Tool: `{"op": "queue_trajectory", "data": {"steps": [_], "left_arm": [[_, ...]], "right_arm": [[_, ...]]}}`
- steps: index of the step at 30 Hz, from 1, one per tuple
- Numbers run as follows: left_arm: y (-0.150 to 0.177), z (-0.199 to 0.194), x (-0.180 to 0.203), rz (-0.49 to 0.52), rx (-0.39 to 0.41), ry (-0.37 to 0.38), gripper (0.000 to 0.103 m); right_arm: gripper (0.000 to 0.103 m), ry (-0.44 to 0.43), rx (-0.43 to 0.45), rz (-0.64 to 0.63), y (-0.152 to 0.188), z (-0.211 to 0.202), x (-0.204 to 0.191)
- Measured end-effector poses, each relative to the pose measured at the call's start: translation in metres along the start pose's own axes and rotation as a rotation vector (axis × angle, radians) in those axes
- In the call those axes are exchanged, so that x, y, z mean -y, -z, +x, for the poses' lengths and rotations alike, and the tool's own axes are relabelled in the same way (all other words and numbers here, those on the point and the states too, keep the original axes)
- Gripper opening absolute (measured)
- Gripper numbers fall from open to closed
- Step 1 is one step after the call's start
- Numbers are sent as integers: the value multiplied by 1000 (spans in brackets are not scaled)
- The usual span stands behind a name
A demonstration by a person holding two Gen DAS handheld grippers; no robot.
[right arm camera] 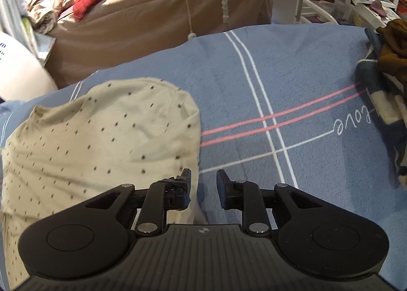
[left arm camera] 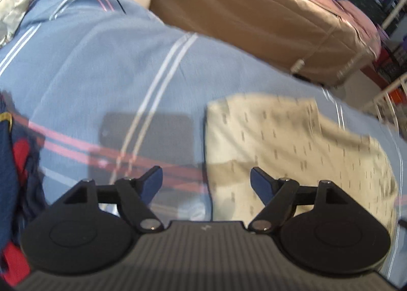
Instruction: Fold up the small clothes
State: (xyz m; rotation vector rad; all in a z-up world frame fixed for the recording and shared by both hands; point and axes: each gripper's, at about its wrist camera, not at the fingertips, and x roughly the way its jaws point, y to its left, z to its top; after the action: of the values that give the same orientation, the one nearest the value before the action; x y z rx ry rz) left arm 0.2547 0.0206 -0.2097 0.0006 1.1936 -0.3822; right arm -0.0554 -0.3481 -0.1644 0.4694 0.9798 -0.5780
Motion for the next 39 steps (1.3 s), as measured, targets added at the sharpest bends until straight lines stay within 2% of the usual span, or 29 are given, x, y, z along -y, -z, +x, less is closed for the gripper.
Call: {"op": "queue_trajectory", "data": {"steps": [4,7,8,11,13,16,17,19,20,21,22,23,27,29,31,32,35,37,39], "left_arm": [[57,-6,10,42,-48,19,75],[79,4,20,92,-88,-4,75],[82,9,21,93,-93,-23,75],[79,17,21,92,-73,-107,76],[74,16,22,87,-58,-153,76],[72,6,20,109,-35,-202,76],[74,-2,19,115,-13,-196,76],[81,-21,22,167,27,-178,76],[89,-30,25,198,54,-174,77],[98,-39,29,222,80,-164,85],[108,-45,34,238,99,-152,96],[119,-49,38,251,112,-142,100],[170,-43,62,317,195,-136,102],[193,-26,75,376,190,-151,103],[212,-9,81,427,193,-133,103],[220,-4,82,437,215,-121,103],[239,-3,77,430,346,-101,103],[251,0,70,412,432,-71,103],[252,-2,69,409,442,-67,103]], "right_arm": [[39,-78,34,-126,23,-16,-19],[37,-115,-10,-216,39,-10,-35],[38,-110,-34,-213,41,-3,-36],[38,-3,-104,-182,45,20,-33],[38,-11,-100,-142,44,23,-28],[39,-8,-98,-154,42,18,-30],[41,-14,-78,-156,42,11,-32],[59,-44,-38,-163,43,-2,-34],[63,-50,-29,-168,44,-7,-36],[68,-55,-17,-173,47,-12,-37],[72,-63,-11,-174,50,-16,-38],[72,-72,-13,-173,54,-18,-39],[72,-93,-35,-164,70,-22,-44],[72,-99,-58,-166,77,-23,-46],[72,-107,-75,-183,84,-27,-49],[72,-108,-77,-194,85,-29,-50],[77,-114,-89,-224,90,-36,-51],[85,-120,-89,-238,93,-39,-50],[88,-122,-103,-246,97,-37,-49]]}}
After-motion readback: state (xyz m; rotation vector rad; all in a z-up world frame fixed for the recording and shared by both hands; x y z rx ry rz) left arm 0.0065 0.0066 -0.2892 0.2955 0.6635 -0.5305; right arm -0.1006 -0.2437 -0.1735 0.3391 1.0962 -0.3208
